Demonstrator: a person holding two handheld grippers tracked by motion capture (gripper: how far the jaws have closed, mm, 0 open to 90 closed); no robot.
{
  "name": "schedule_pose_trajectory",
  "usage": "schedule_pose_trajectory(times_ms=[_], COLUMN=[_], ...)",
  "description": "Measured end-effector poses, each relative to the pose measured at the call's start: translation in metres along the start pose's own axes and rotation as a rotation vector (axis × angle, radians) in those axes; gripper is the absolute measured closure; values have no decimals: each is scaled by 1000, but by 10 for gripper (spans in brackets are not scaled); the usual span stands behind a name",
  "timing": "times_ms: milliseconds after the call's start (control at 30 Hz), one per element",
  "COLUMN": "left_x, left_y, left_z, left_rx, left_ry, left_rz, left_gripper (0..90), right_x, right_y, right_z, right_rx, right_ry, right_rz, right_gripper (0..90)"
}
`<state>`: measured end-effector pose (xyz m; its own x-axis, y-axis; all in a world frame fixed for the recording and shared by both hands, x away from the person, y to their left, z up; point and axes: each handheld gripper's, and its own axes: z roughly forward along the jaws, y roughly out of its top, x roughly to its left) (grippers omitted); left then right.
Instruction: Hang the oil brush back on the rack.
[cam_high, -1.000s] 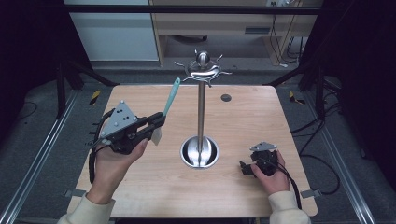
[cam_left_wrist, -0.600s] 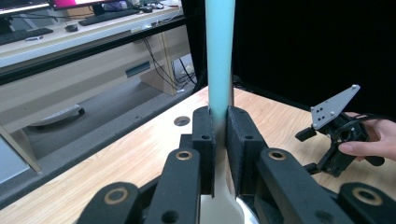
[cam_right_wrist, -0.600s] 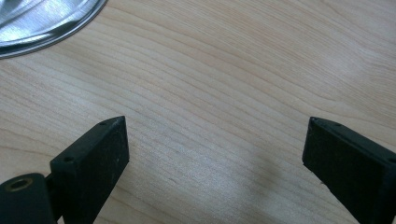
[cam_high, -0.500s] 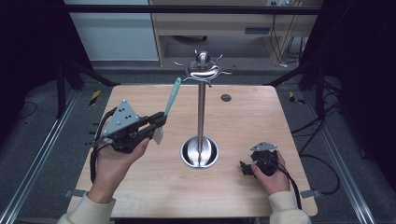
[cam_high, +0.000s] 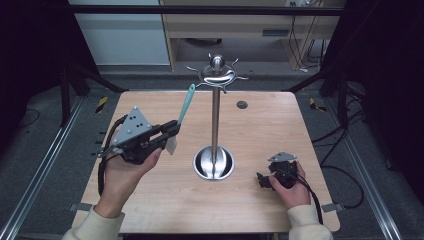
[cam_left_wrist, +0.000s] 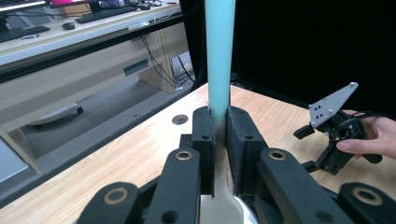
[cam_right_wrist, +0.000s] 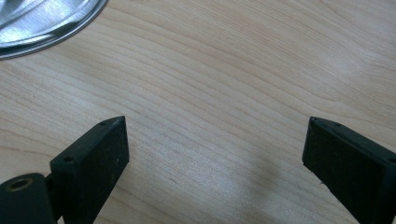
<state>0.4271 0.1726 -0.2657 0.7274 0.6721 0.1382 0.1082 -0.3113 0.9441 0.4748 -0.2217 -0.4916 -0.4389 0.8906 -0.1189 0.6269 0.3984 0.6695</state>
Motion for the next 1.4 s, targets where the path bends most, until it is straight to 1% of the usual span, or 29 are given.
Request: schedule_pose_trajectory(times_ms=[267,500,567,800,1333,1400], left_x=[1,1,1,1,3,4], left_y=[1,3,2,1,0,0], left_z=[3,7,8,10,13,14], left_rx=[15,25,26,25,24,26], left_ry=[0,-8,-12,-18,-19,-28], left_rz=[-5,-6,-14,-20,-23,-27], left_gripper=[819,819,819,819,817,817], right_x=[0,0,0,0,0,0], right_y=[0,0,0,0,0,0], right_z=[0,-1,-1,-1,-1,-1], right_rx=[-2,-3,-3,-4,-5,-6], right_ry=[1,1,1,1,0,-1], right_rz=[2,3,3,3,4,2], right_gripper=[78,78,79,78,78,78])
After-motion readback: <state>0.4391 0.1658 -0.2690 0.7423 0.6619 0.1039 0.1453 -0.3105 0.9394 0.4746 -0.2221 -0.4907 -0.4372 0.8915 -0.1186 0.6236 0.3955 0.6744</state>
